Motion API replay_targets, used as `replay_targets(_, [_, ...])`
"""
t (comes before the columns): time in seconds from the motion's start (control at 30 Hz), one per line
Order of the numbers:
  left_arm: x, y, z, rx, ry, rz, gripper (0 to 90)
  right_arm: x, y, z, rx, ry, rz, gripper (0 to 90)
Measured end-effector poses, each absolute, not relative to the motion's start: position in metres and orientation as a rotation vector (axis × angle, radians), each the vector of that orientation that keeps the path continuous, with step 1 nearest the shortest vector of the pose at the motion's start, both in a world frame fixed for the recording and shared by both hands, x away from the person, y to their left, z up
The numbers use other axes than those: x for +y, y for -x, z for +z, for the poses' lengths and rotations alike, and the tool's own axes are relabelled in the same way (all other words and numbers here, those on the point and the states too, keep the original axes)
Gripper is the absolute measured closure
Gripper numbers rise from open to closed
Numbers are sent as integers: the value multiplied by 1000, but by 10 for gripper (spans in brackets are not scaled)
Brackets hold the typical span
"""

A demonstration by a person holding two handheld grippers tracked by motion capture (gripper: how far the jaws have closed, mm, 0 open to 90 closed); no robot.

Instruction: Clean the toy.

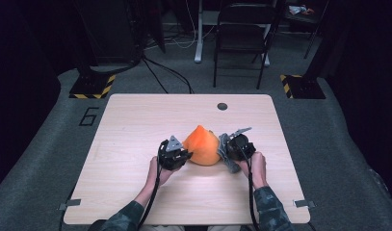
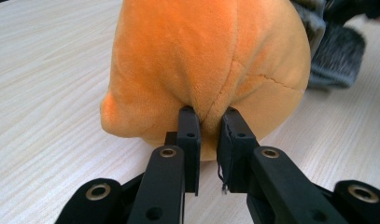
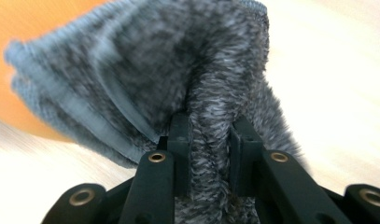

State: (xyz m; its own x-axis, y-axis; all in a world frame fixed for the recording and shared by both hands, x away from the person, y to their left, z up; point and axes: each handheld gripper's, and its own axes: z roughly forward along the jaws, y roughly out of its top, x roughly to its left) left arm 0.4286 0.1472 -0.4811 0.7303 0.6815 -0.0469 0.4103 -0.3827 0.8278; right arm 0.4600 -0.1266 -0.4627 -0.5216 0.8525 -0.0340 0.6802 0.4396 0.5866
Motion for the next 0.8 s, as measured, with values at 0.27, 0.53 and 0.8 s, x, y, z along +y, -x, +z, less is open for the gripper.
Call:
replay_targets(0.27, [147,-429,-481,828,-2024,379,798,-109,-449,-421,2343,-1181,885,736])
replay_targets(0.53, [148,-430,-480,813,-2049,403,676,-94,-457,-434,2368,-1173,817,741])
replay_targets(0.8, [144,-431,-482,814,-2060,455,425,-96,-458,-436,2373,-1182,814,741])
